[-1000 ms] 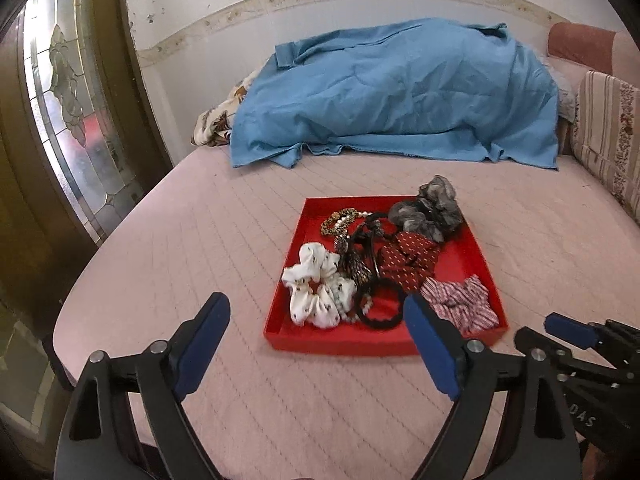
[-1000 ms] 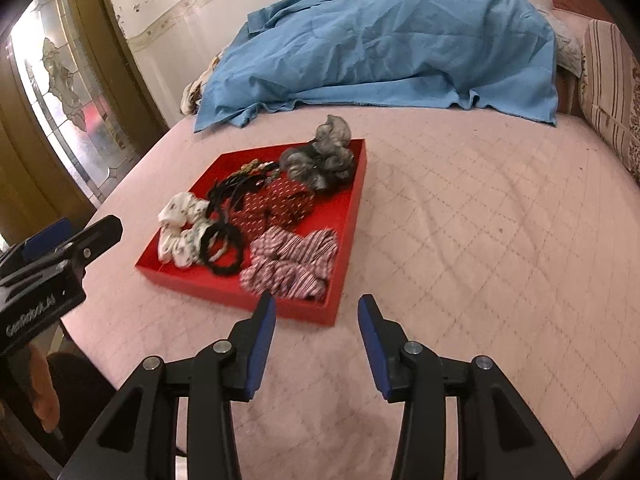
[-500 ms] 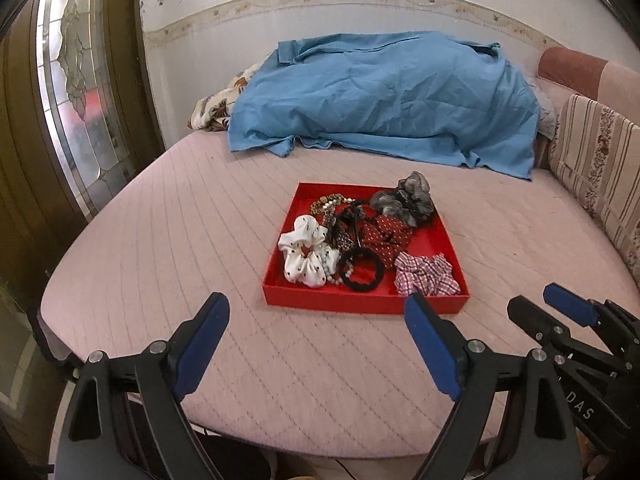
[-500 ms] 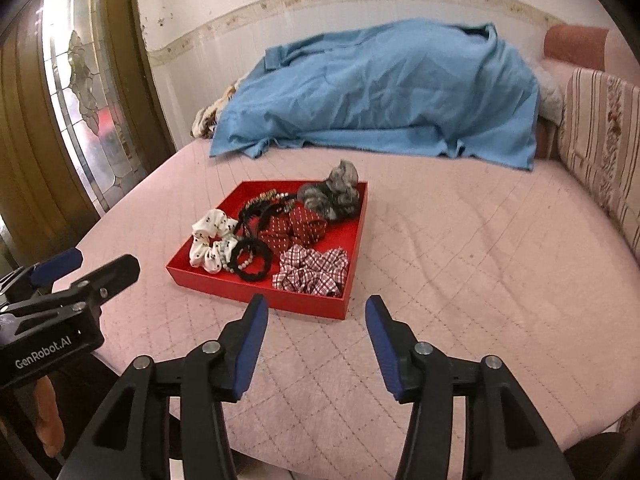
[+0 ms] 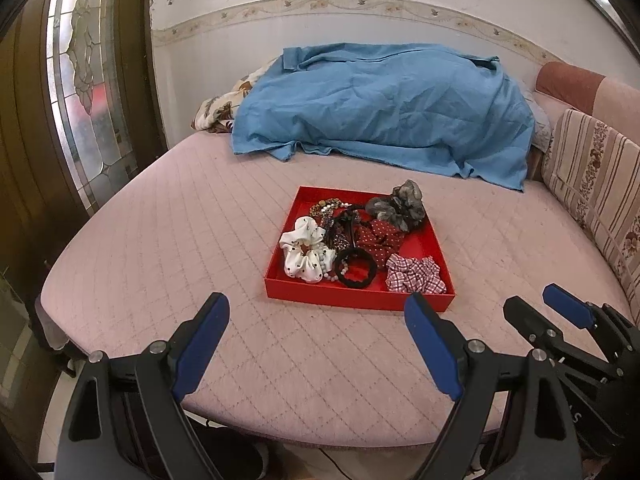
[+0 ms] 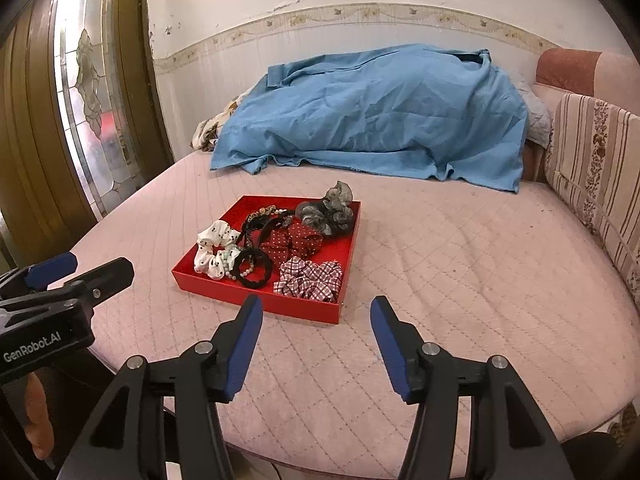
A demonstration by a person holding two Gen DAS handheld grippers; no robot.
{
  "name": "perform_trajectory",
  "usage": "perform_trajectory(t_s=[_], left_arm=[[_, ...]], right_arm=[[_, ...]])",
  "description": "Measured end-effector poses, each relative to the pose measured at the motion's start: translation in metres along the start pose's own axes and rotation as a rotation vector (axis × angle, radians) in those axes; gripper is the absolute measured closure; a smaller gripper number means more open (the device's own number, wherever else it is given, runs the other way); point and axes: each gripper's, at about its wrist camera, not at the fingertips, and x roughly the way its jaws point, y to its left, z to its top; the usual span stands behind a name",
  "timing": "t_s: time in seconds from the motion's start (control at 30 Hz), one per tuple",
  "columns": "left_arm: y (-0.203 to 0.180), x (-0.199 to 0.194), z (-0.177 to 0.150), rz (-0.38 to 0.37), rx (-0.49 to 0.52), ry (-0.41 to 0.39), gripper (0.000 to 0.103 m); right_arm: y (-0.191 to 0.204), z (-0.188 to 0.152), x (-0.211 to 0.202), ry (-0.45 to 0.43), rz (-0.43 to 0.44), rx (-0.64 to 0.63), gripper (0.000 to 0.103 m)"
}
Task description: Organize jewelry
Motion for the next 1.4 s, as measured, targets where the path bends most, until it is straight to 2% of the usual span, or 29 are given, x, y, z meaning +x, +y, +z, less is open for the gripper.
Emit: perform_trajectory(t_s=[0.47, 1.4], left_arm=[[-0.015, -0.002, -0.006, 0.006, 0.038, 0.001, 0.014], [-0.024, 0.04, -0.015, -0.003, 0.051, 0.119, 0.014]], right_arm=[[-0.004, -0.005, 0.004, 0.012, -0.02, 0.015, 0.041], [-0.023, -0.018, 0.035, 0.09, -0.034, 0.041, 0.041]])
